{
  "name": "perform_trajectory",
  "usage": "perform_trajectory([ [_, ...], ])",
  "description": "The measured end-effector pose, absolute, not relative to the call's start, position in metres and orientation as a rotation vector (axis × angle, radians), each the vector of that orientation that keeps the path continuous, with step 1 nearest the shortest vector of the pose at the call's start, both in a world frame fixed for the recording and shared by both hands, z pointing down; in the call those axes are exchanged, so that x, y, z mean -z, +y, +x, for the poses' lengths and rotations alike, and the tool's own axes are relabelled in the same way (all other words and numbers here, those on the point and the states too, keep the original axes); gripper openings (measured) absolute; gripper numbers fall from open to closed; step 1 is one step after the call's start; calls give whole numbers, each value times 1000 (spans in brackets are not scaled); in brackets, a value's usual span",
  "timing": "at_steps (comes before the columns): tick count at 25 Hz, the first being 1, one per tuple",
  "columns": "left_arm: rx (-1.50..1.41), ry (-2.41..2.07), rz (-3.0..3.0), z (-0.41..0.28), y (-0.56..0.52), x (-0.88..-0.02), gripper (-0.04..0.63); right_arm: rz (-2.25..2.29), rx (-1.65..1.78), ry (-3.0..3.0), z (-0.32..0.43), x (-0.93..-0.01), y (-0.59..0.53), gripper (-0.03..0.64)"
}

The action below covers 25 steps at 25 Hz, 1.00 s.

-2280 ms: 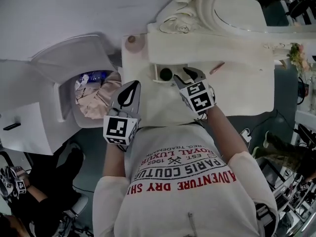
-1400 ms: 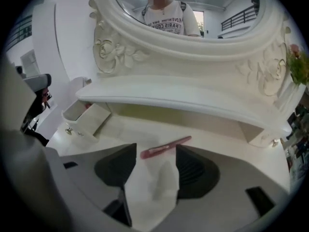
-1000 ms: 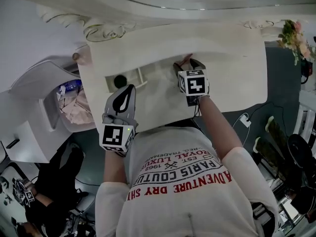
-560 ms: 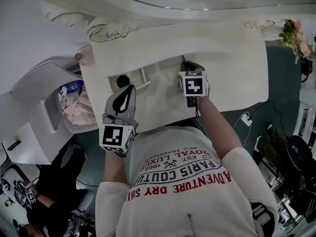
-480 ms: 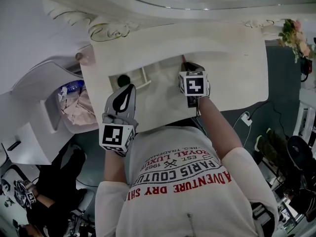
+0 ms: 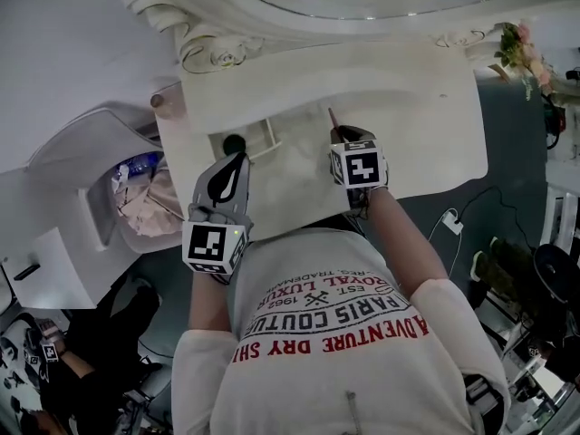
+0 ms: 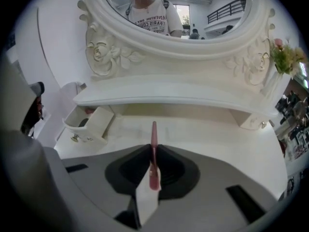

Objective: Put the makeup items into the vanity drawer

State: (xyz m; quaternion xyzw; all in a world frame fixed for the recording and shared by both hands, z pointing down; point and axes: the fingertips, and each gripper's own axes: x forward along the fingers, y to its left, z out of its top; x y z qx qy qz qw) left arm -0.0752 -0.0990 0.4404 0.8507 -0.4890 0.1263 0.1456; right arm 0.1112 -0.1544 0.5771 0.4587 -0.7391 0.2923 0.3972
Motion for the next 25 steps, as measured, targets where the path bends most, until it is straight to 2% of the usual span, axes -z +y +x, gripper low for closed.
perform_trajectory([
  [14, -340, -1543, 2408, -141, -56, -427, 9, 832, -616, -2185, -10, -517, -122, 51],
  [25, -317, -1720, 2246, -200, -30, -434, 9, 470, -351, -2234, -104, -521, -108, 51],
])
